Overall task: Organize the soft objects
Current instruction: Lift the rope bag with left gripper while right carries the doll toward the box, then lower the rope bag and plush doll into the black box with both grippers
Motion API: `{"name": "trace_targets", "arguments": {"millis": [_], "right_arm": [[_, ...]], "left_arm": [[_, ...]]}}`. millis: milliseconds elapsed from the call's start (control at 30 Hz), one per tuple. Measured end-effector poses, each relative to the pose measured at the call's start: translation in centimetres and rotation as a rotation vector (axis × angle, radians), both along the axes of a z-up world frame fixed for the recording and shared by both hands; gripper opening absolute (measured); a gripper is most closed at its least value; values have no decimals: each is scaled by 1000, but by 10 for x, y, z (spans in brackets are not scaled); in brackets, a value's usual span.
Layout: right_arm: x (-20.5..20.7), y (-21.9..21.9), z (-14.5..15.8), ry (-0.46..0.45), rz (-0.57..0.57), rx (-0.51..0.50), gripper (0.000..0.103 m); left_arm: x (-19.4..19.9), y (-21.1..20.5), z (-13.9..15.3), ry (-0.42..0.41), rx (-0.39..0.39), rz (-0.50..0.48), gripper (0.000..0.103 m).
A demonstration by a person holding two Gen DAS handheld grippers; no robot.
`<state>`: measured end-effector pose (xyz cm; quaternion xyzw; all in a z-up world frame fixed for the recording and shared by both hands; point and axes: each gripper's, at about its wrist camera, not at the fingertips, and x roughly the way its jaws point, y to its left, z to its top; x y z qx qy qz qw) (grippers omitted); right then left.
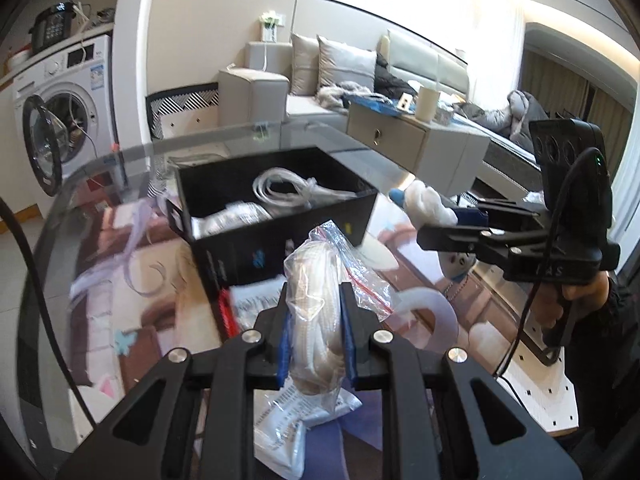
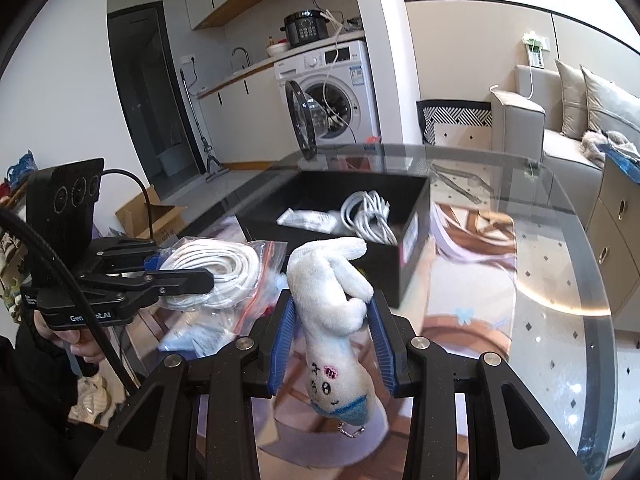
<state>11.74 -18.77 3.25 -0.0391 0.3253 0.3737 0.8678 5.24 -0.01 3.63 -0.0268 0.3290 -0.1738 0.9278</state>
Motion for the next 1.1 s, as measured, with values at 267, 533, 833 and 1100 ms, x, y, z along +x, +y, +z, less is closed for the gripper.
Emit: {"name": "trace_targets", "arguments": {"millis": [267, 533, 833, 1100], "right_arm": [[11, 22, 26, -37, -9, -9, 37], [35, 42, 39, -48, -38, -7, 37], [61, 59, 42, -72, -45, 59, 37], [84, 71, 35, -55, -77, 72, 36]], "left_arm": [[14, 18, 20, -69, -1, 90, 18], [43, 29, 25, -107, 20, 167, 18], [72, 32, 30, -160, 5, 210, 19], [93, 28, 22, -167, 23, 230, 19]]}}
